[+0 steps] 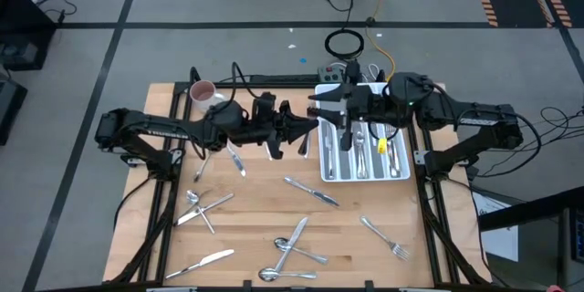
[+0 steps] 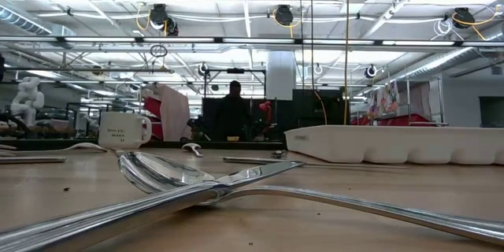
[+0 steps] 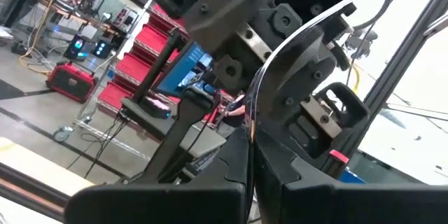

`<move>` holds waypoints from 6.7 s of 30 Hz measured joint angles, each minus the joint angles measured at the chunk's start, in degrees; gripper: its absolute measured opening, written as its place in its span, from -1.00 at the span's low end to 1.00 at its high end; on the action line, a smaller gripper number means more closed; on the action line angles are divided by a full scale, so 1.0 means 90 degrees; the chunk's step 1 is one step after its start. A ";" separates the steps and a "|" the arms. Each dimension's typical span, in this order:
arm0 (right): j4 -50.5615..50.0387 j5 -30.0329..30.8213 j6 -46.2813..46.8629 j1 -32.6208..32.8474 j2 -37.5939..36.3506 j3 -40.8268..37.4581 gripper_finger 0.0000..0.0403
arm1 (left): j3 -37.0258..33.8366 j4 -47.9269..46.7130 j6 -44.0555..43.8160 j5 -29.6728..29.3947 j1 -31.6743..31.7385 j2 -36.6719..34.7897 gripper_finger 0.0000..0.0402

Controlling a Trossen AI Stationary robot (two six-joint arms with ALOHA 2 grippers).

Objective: Sort silverware
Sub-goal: Put the middle fork in the right section of the silverware tray

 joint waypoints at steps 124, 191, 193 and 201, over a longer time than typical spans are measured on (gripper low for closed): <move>-0.4334 -0.3833 0.2016 -0.7026 -0.2597 -0.5426 -1.00 | 0.0003 -0.1240 0.0205 0.0702 0.0393 -0.0002 -0.36; -0.5060 -0.4965 -0.3570 -0.8638 -0.2919 -0.5570 -1.00 | 0.0003 -0.1899 0.0500 0.0486 0.0393 -0.0002 -0.36; -0.4977 -0.4920 -0.3543 -0.8531 -0.2933 -0.5596 -1.00 | 0.0003 -0.1899 0.0498 0.0486 0.0391 -0.0002 -0.36; -0.3169 -0.6312 -0.1481 -0.7783 -0.3095 -0.4989 -1.00 | 0.0003 -0.1899 0.0495 0.0486 0.0381 -0.0002 -0.36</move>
